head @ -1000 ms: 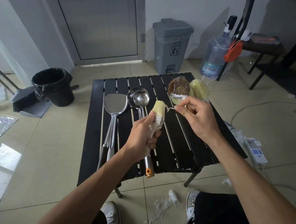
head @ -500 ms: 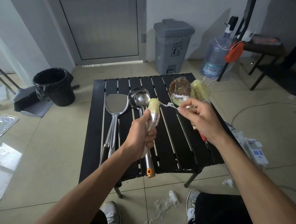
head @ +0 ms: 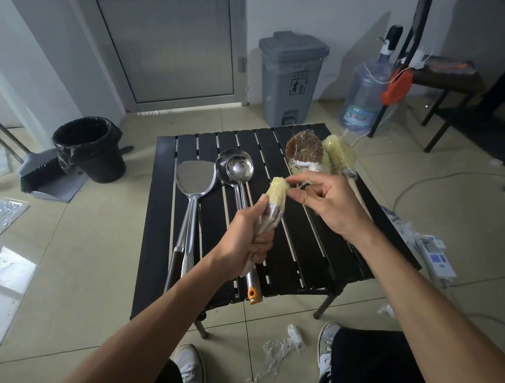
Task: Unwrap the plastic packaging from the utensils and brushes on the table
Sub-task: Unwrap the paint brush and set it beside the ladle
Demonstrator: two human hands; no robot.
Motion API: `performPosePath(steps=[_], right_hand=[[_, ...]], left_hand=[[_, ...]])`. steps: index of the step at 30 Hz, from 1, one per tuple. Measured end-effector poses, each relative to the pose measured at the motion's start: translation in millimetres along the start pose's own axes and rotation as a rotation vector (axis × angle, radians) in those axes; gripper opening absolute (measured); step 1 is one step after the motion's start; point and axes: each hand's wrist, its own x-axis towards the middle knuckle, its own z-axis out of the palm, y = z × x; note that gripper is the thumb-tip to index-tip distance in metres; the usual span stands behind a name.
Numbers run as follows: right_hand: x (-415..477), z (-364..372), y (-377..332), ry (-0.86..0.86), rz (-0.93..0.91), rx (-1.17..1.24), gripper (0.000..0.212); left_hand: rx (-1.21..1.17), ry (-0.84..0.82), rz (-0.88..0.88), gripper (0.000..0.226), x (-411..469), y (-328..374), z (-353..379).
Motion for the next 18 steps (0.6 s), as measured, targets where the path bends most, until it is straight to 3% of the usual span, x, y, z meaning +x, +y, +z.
performPosePath(steps=[2, 10, 14, 18], right_hand=[[0.1, 1.2, 0.1, 0.041, 0.004, -0.015, 0.014], [-6.2, 0.3, -9.0, 0.184, -0.095, -0.118, 0.009], [-7.5, 2.3, -9.8, 0.154, -0.069, 0.032, 0.011], [-8.6, 6.9, -11.6, 0.009, 0.05, 0.317, 0.013]], left_hand=[[-0.006, -0.004, -0.005, 0.057, 0.0, 0.1, -0.2], [-0.052, 0.005, -0.013, 0.057, 2.1, 0.3, -3.9], [-0.1, 0.002, -0.029, 0.054, 3.7, 2.7, -4.1], [-0.122, 0.058, -0.018, 0.053, 2.0, 7.1, -1.5]])
